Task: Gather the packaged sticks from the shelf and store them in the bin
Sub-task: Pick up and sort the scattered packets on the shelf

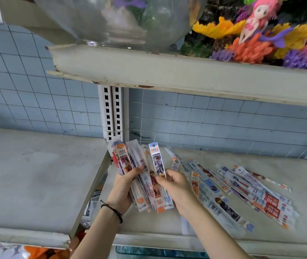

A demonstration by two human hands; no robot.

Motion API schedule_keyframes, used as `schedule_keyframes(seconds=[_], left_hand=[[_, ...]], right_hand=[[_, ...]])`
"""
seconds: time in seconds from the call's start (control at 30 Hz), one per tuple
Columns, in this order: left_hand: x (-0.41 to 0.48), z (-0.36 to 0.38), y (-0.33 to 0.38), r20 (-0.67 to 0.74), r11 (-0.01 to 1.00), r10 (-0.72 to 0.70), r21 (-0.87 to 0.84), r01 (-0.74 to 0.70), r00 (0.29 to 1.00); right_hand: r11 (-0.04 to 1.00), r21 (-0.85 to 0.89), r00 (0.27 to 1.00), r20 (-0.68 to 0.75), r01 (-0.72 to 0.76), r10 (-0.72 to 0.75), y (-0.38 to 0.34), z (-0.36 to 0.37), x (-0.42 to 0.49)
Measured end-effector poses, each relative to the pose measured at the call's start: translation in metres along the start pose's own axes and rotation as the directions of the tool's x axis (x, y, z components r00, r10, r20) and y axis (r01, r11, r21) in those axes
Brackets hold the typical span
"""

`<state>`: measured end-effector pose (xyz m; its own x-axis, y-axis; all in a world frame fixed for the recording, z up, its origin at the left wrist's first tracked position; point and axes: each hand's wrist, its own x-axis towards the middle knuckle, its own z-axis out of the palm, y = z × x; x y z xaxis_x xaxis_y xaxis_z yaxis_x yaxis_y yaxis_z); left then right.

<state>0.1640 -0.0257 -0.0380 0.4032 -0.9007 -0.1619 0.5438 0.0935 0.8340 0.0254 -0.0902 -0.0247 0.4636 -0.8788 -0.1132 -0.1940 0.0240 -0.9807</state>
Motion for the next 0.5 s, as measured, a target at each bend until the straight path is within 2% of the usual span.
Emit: schedule_keyframes(seconds=[0.27,0.37,0.5], left_hand=[[0.001,0.000,-0.001,0.000,1.000,0.012,0.003,-0.012,1.000],[0.001,0.000,-0.001,0.009,1.000,-0.002,0.010,0.002,1.000],[0.002,0.003,-0.002,0.010,1.000,0.003,0.025,-0.004,1.000]], right_hand=[[0.989,0.148,0.994,-0.102,-0.009,0.024,-0.005,-0.002,-0.003],[0.990,0.141,0.998,-0.051,0.028,-0.021,-0.008,-0.003,-0.005],[0.997,0.047,0.998,-0.006,0.069,-0.069,-0.005,0.002,-0.006]])
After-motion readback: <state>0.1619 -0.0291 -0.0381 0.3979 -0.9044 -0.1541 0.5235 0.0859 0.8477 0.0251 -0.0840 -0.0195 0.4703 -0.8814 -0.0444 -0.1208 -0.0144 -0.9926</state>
